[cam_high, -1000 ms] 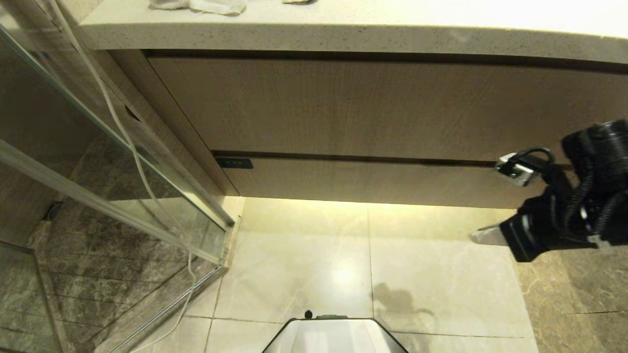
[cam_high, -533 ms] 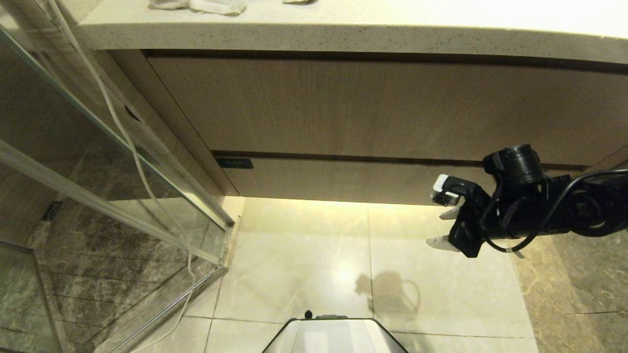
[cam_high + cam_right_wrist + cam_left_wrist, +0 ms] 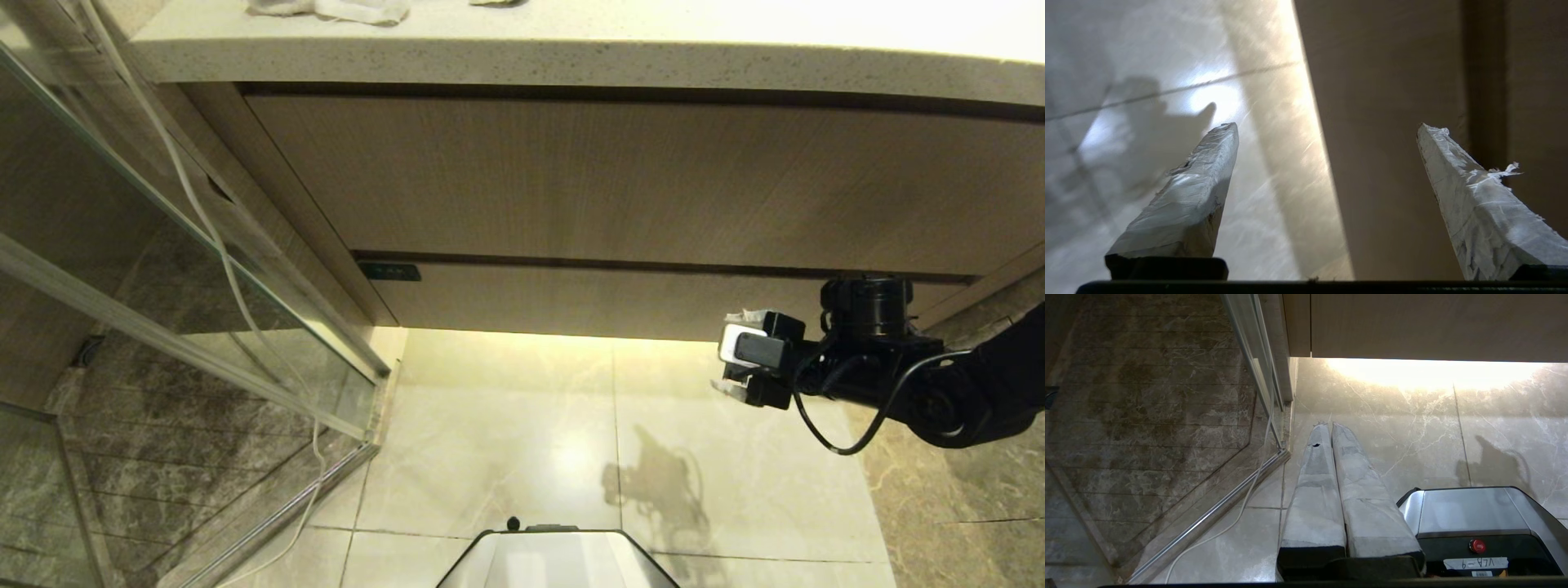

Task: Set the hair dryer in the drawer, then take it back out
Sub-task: Pull open the drawer

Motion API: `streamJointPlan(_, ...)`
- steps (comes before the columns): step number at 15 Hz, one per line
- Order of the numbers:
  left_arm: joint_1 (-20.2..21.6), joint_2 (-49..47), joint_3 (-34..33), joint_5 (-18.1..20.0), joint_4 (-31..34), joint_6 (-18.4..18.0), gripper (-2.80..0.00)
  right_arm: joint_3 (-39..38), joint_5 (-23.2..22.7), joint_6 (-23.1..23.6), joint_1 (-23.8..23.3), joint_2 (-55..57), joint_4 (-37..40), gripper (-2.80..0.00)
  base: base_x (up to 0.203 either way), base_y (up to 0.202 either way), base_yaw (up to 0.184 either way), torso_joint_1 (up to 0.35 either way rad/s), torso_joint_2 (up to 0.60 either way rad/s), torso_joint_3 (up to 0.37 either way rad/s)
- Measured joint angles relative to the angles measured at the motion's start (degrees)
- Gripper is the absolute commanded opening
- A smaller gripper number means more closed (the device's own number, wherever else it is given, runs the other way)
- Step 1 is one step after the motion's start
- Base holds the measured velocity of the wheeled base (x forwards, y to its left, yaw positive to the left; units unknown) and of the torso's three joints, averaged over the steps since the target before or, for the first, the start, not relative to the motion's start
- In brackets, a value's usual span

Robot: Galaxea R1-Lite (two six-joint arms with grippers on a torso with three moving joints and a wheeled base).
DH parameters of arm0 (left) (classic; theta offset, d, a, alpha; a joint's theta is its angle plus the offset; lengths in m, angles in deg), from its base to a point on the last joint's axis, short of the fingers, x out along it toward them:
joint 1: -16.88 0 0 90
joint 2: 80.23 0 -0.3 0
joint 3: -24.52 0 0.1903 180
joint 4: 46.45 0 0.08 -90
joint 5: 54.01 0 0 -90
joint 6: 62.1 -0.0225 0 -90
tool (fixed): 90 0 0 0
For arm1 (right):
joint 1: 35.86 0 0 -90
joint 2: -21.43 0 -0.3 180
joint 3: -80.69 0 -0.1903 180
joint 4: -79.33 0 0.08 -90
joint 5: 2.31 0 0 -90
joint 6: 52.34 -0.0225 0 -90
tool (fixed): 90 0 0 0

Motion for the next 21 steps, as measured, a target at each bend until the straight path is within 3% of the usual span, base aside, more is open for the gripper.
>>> streamJointPlan(3,0.0,0.0,0.0,-0.02,0.0,0.0,-2.8,0.33,-3.46,0.59,0.0,2.65,-7.23,0.0,0.0,0.0,0.0,0.0,0.0,0.0)
streamJointPlan(7,0.0,0.0,0.0,-0.02,-0.01,0.0,-2.8,2.52,-6.66,1.36,0.07,4.93,-8.17,0.0,0.0,0.0,0.0,0.0,0.0,0.0)
streamJointPlan(14,0.0,0.0,0.0,-0.02,0.0,0.0,-2.8,9.67,-6.13,1.58,-0.45,8.51,-7.08,0.0,0.0,0.0,0.0,0.0,0.0,0.0)
streamJointPlan(21,0.0,0.0,0.0,-0.02,0.0,0.0,-2.8,11.97,-3.5,1.83,-2.57,9.14,-1.32,0.0,0.0,0.0,0.0,0.0,0.0,0.0)
